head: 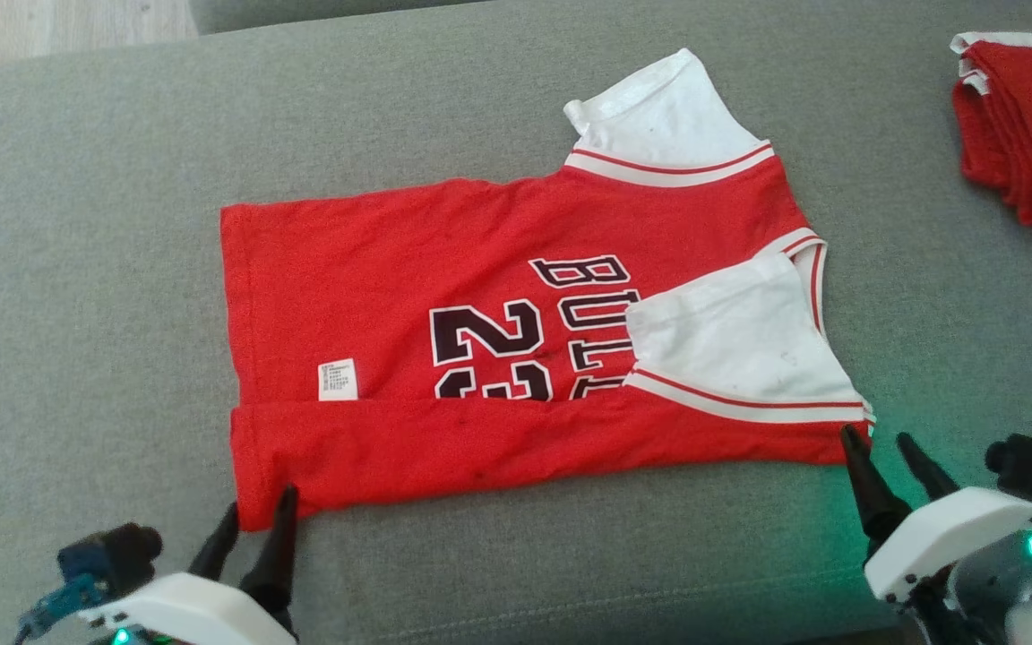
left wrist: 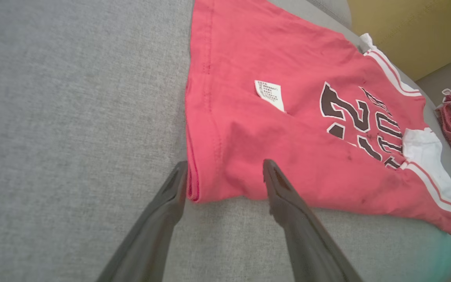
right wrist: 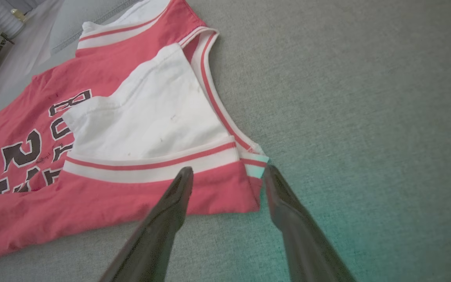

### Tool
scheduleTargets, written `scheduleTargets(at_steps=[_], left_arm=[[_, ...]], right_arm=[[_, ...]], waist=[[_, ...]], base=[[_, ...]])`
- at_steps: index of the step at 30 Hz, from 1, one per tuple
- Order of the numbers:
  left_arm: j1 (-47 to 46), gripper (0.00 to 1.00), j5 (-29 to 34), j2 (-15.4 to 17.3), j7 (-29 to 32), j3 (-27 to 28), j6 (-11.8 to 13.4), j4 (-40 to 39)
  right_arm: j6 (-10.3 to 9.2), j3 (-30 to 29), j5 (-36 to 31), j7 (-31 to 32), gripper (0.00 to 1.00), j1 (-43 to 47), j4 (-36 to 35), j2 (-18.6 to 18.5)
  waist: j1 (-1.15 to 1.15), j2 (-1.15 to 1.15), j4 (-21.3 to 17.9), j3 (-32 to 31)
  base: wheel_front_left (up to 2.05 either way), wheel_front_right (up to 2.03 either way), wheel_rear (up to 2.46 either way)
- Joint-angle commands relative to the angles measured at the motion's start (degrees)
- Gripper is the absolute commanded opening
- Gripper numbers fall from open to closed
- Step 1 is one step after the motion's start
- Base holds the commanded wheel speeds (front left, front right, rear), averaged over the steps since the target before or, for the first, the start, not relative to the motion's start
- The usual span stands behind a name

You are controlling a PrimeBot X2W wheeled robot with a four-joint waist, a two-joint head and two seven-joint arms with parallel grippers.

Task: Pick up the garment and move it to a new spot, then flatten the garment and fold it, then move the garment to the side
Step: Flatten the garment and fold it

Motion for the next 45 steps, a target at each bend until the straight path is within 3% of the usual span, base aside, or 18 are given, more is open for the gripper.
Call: scheduleTargets(at_steps=[1,10,15,23,32,45], left_arm=[[-1.14,1.00,0.45,1.23,-0.96,2.31,0.40,-1.98],[-6.54,1.00,2.81,6.70,2.06,4.25,1.02,-5.72],[-15.07,1.00,5.38,9.99,5.66,3.84,0.89,-3.79],[-32.64,1.00,8.10,14.57,14.29,1.11,-2.29,1.08],[-44.05,1.00,9.44,16.39,18.36,0.13,-3.82,8.05],[-48.49,1.00,9.71,17.94,21.72,-1.38,-5.32,11.90]], right_arm=[[0.37,0.76,-0.65,-0.77,1.00,-0.73,-2.40,-0.48],[0.37,-0.89,-4.87,-2.20,1.00,-4.69,-6.98,-1.35],[0.37,3.22,-5.25,-1.89,1.00,-9.74,-8.32,-2.92],[0.37,11.91,-3.92,-2.90,1.00,-19.75,-7.97,-4.94],[0.37,16.60,-3.15,-4.67,1.00,-27.14,-5.89,-6.78],[0.37,18.05,-2.74,-5.52,1.00,-30.37,-4.56,-8.33]], waist=[[0.00,0.00,-0.15,-0.11],[0.00,0.00,-1.07,0.29],[0.00,0.00,-1.42,3.10],[0.00,0.00,-2.01,12.25],[0.00,0.00,-2.19,17.69],[0.00,0.00,-1.65,19.23]], base=[[0.00,0.00,0.00],[0.00,0.00,0.00],[0.00,0.00,0.00],[0.00,0.00,0.00],[0.00,0.00,0.00],[0.00,0.00,0.00]])
